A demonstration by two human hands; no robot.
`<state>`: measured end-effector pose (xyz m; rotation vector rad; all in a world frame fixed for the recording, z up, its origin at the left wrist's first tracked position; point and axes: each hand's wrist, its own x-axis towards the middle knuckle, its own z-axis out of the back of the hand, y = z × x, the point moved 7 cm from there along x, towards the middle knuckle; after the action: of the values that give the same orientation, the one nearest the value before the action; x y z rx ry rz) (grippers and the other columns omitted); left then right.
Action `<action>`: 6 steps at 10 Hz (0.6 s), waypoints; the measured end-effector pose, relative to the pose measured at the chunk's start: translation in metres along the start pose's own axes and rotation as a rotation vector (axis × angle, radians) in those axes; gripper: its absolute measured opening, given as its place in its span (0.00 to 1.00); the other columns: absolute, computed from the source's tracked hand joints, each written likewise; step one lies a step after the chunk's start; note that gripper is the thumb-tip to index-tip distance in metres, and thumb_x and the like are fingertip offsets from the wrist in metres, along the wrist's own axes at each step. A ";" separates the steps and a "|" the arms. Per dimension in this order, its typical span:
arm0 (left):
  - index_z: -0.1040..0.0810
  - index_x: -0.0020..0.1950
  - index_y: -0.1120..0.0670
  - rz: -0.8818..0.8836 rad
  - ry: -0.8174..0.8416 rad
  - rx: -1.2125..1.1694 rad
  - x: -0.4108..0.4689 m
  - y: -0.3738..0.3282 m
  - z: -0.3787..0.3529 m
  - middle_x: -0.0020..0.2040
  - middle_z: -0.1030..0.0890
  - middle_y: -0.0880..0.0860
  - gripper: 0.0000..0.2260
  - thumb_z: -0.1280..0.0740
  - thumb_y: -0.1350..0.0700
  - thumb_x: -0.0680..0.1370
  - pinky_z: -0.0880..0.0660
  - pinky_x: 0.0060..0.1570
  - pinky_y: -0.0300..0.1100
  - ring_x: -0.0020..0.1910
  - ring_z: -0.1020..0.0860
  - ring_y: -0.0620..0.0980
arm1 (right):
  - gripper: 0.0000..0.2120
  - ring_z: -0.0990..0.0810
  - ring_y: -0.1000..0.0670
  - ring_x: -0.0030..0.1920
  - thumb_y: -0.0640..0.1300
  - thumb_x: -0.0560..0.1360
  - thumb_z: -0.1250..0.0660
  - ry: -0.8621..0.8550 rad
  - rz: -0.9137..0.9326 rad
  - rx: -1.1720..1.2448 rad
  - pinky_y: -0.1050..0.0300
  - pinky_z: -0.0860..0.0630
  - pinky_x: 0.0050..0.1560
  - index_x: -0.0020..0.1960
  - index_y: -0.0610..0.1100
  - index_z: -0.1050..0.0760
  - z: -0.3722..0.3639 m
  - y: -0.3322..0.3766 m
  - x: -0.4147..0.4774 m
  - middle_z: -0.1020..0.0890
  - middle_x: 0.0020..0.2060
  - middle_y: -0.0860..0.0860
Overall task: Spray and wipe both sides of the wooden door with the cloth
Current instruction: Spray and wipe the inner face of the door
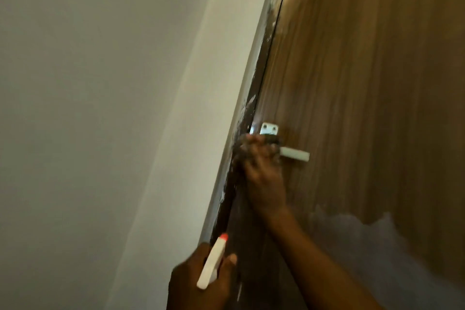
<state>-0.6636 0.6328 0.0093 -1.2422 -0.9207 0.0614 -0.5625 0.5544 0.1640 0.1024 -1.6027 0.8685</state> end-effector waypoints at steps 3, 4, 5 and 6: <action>0.33 0.63 0.49 -0.432 0.404 -0.370 -0.010 -0.043 -0.004 0.62 0.23 0.51 0.20 0.32 0.61 0.75 0.42 0.71 0.34 0.64 0.28 0.42 | 0.27 0.37 0.40 0.76 0.45 0.76 0.32 0.284 0.064 -0.044 0.39 0.31 0.70 0.74 0.44 0.32 0.003 -0.036 -0.042 0.36 0.76 0.43; 0.34 0.71 0.42 -0.356 0.695 -0.841 0.028 0.029 -0.037 0.69 0.34 0.32 0.22 0.36 0.52 0.78 0.56 0.73 0.37 0.68 0.43 0.27 | 0.24 0.42 0.39 0.76 0.38 0.75 0.31 0.142 -0.401 -0.015 0.34 0.29 0.67 0.71 0.46 0.28 0.028 -0.081 -0.074 0.37 0.76 0.42; 0.38 0.54 0.21 -0.107 0.600 -0.324 0.015 -0.006 -0.029 0.51 0.27 0.25 0.20 0.35 0.30 0.66 0.40 0.71 0.37 0.54 0.28 0.25 | 0.29 0.45 0.37 0.77 0.36 0.77 0.33 0.137 -0.663 0.015 0.34 0.37 0.72 0.75 0.50 0.34 0.029 -0.072 -0.071 0.40 0.77 0.40; 0.33 0.65 0.51 -0.006 0.408 -0.099 0.006 -0.023 0.009 0.62 0.26 0.50 0.21 0.32 0.51 0.75 0.37 0.66 0.39 0.65 0.29 0.50 | 0.32 0.41 0.35 0.76 0.37 0.76 0.33 0.151 -0.440 0.076 0.33 0.34 0.69 0.77 0.49 0.40 0.011 -0.015 -0.053 0.37 0.76 0.38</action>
<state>-0.6753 0.6344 0.0320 -1.2824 -0.5778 -0.2376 -0.5499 0.5164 0.1244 0.4176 -1.3358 0.5775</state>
